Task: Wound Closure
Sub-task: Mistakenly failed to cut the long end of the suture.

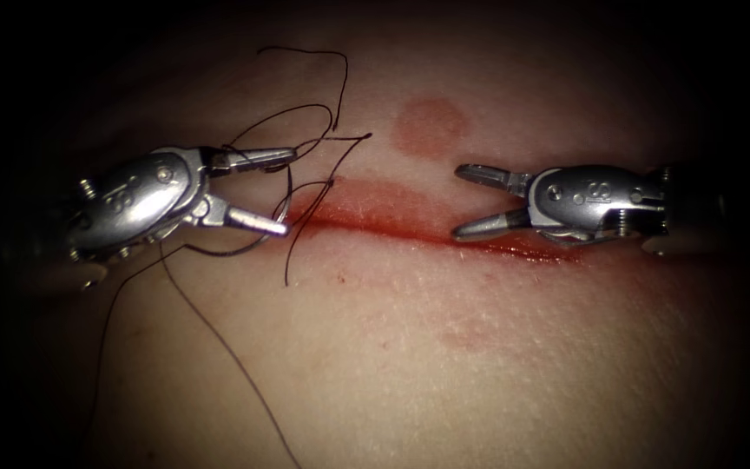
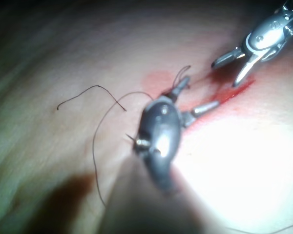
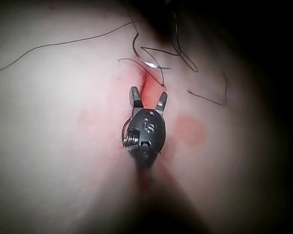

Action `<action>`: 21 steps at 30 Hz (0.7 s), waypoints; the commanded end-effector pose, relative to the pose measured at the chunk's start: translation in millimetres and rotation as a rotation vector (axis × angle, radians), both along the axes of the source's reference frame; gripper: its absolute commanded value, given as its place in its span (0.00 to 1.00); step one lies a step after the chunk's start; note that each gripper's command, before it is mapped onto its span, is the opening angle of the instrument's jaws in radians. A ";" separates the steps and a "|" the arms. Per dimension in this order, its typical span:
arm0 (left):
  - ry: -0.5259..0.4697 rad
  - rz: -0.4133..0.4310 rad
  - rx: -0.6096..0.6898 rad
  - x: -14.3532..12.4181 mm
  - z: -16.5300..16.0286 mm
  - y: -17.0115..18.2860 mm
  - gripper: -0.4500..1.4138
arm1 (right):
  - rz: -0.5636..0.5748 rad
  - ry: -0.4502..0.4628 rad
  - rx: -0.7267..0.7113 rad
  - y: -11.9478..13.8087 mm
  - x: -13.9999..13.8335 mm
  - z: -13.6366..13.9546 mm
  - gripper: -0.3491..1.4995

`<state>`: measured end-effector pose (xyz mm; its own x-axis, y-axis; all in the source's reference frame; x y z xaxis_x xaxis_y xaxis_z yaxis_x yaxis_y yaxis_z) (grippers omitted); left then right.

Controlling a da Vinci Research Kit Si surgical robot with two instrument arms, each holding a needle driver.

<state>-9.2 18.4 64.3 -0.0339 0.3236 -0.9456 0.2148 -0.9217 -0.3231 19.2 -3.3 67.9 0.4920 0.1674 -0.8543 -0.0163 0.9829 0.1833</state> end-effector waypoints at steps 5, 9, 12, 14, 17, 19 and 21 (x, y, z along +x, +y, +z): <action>-0.002 0.001 0.000 -0.6 0.6 -0.1 0.54 | 0.000 0.001 0.002 -0.4 0.6 0.7 0.95; -0.002 0.001 0.000 -0.6 0.6 -0.1 0.54 | 0.000 0.001 0.002 -0.4 0.6 0.7 0.95; -0.002 0.001 0.000 -0.6 0.6 -0.1 0.54 | -0.005 0.000 -0.017 -1.0 1.5 1.2 0.92; -0.002 0.001 0.000 -0.6 0.6 -0.1 0.54 | -0.026 0.017 -0.023 -1.3 1.7 1.4 0.92; -0.002 0.001 0.000 -0.6 0.6 -0.1 0.54 | -0.030 0.029 0.046 -2.0 2.0 2.1 0.89; -0.002 0.001 0.000 -0.6 0.6 -0.1 0.54 | -0.008 0.004 0.066 -1.8 1.8 2.5 0.89; -0.004 0.003 0.000 -0.6 0.6 -0.1 0.54 | -0.005 -0.007 0.064 -1.6 1.7 2.7 0.89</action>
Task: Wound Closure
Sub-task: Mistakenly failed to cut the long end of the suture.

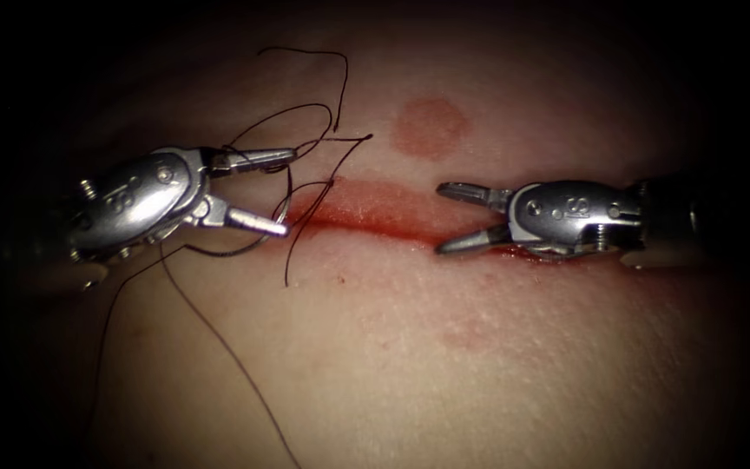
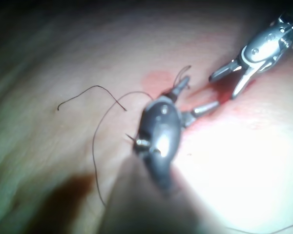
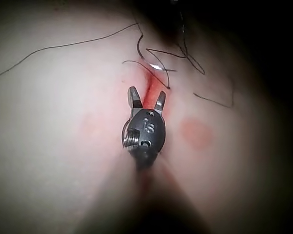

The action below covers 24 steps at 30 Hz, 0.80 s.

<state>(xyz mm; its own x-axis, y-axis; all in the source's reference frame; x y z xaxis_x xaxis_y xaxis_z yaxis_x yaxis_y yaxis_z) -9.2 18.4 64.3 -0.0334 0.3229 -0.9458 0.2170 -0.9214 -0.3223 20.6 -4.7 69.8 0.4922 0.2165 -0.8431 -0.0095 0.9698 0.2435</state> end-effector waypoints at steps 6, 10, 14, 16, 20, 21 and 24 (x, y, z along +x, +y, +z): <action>0.116 -0.009 -0.067 -1.8 1.5 -0.8 0.48 | 0.029 -0.058 -0.018 1.2 -0.1 1.3 0.90; 0.103 0.017 -0.062 -2.3 1.5 -1.2 0.48 | 0.042 -0.048 -0.034 2.2 0.0 0.1 0.89; 0.097 0.024 -0.057 -1.8 0.9 -1.1 0.48 | 0.042 -0.049 -0.038 2.3 0.2 0.1 0.89; 0.097 0.022 -0.060 -1.5 0.6 -0.9 0.48 | 0.042 -0.049 -0.040 2.2 0.1 0.3 0.89; 0.095 0.021 -0.060 -1.3 0.1 -0.7 0.48 | 0.044 -0.047 -0.043 2.2 0.1 0.6 0.89; 0.095 0.021 -0.060 -1.2 0.0 -0.7 0.48 | 0.043 -0.049 -0.043 2.2 0.1 0.6 0.89; 0.096 0.020 -0.060 -1.3 0.0 -0.8 0.48 | 0.043 -0.050 -0.041 2.3 0.1 0.5 0.89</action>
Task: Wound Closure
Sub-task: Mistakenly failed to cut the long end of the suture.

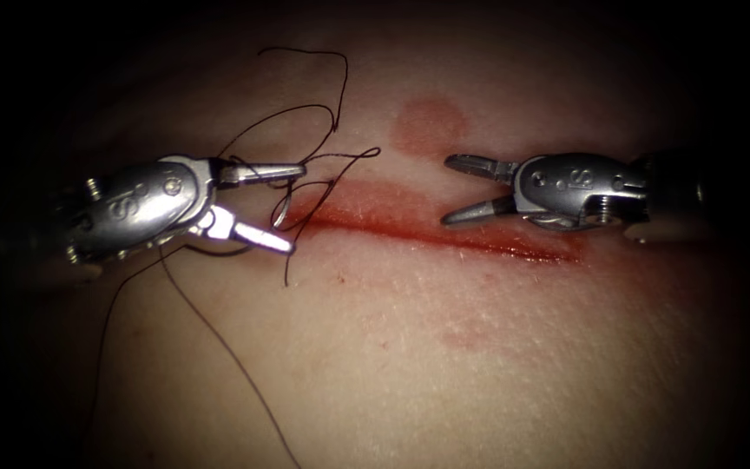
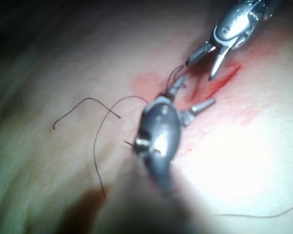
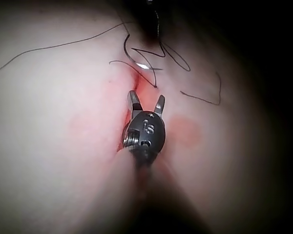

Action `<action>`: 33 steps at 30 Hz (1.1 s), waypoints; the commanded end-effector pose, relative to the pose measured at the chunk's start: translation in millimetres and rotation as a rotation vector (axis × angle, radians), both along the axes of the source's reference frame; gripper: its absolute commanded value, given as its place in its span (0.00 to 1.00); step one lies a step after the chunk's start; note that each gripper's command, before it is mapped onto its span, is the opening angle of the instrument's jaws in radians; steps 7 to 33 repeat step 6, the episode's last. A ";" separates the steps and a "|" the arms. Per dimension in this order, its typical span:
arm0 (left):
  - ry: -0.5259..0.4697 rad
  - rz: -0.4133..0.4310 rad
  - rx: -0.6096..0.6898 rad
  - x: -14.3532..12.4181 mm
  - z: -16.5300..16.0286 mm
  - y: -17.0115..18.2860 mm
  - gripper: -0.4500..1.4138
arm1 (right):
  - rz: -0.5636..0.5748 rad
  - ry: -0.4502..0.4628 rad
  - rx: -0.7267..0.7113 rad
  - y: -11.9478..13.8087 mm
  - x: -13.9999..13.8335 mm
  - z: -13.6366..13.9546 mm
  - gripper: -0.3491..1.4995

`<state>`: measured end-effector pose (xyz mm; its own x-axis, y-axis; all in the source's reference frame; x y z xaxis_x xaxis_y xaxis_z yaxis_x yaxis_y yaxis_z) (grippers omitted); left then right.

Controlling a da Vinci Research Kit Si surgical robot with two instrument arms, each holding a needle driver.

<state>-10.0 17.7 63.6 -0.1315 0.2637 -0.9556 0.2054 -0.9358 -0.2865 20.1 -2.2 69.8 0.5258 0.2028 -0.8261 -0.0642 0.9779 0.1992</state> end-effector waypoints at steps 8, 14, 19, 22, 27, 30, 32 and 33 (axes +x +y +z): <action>-0.002 0.002 0.000 -0.5 0.8 -0.1 0.48 | -0.002 0.002 0.003 -0.3 0.6 0.5 0.89; -0.002 0.002 0.000 -0.5 0.8 -0.1 0.48 | -0.002 0.002 0.003 -0.3 0.6 0.5 0.89; -0.002 0.002 0.000 -0.5 0.8 -0.1 0.48 | -0.002 0.002 0.003 -0.3 0.6 0.5 0.89; -0.002 0.002 0.000 -0.5 0.8 -0.1 0.48 | -0.002 0.002 0.003 -0.3 0.6 0.5 0.89; -0.002 0.002 0.000 -0.5 0.8 -0.1 0.48 | -0.002 0.002 0.003 -0.3 0.6 0.5 0.89; -0.002 0.002 0.000 -0.5 0.8 -0.1 0.48 | -0.002 0.002 0.003 -0.3 0.6 0.5 0.89; -0.002 0.002 0.000 -0.5 0.8 -0.1 0.48 | -0.002 0.002 0.003 -0.3 0.6 0.5 0.89; -0.002 0.002 0.000 -0.5 0.8 -0.1 0.48 | -0.002 0.002 0.003 -0.3 0.6 0.5 0.89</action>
